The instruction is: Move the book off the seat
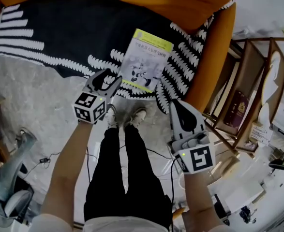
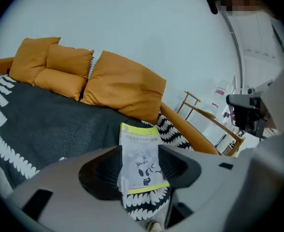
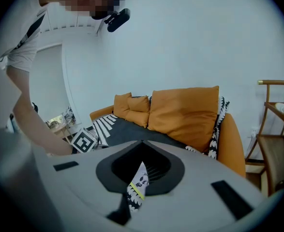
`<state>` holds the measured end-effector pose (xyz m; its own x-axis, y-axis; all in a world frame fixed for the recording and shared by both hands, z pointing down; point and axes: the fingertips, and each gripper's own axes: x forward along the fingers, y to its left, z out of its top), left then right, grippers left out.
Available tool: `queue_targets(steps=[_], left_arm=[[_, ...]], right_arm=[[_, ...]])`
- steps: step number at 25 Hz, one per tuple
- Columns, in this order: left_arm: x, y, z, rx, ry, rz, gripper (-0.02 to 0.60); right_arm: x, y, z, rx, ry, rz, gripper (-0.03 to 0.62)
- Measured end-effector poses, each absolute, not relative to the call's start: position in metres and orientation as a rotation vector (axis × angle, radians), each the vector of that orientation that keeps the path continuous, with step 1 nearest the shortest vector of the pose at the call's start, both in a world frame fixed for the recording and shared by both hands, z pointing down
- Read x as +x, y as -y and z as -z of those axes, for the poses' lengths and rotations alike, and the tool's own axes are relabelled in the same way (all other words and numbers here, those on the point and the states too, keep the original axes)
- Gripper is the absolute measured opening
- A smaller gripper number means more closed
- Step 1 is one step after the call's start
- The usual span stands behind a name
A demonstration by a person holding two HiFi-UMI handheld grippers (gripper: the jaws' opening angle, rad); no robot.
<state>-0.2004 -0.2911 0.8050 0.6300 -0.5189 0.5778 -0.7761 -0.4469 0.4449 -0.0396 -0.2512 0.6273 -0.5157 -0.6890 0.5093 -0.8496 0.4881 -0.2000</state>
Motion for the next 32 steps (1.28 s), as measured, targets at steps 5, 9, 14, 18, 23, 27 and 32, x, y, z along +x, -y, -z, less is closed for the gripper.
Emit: queue_targets(steps=[5,9,14,18,23,27,32], left_arm=[[-0.187,0.288,-0.851,2.108,0.926,-0.499,0.265],[-0.181,0.29,-0.888,2.066,0.901,-0.532,0.277],[-0.176,0.277,-0.92,2.002,0.864,-0.534,0.293],[-0.169,0.272,-0.931,1.995,0.837,-0.537,0.299],[-0.169,0.275,-0.948,1.953,0.801,-0.528,0.299],[-0.167,0.277,-0.96,1.943,0.747,-0.551,0.302],[-0.167,0.278,-0.944,1.92,0.713,-0.44,0.296]], right_arm=[[-0.039,0.252,-0.646,1.276,2.367,-0.621,0.021],[-0.039,0.252,-0.662,1.274,2.359,-0.638,0.021],[-0.034,0.246,-0.675,1.264,2.336,-0.652,0.021],[-0.03,0.241,-0.682,1.259,2.326,-0.654,0.021],[-0.025,0.237,-0.683,1.249,2.323,-0.647,0.021],[-0.021,0.236,-0.686,1.251,2.319,-0.647,0.021],[-0.019,0.231,-0.689,1.256,2.31,-0.66,0.021]])
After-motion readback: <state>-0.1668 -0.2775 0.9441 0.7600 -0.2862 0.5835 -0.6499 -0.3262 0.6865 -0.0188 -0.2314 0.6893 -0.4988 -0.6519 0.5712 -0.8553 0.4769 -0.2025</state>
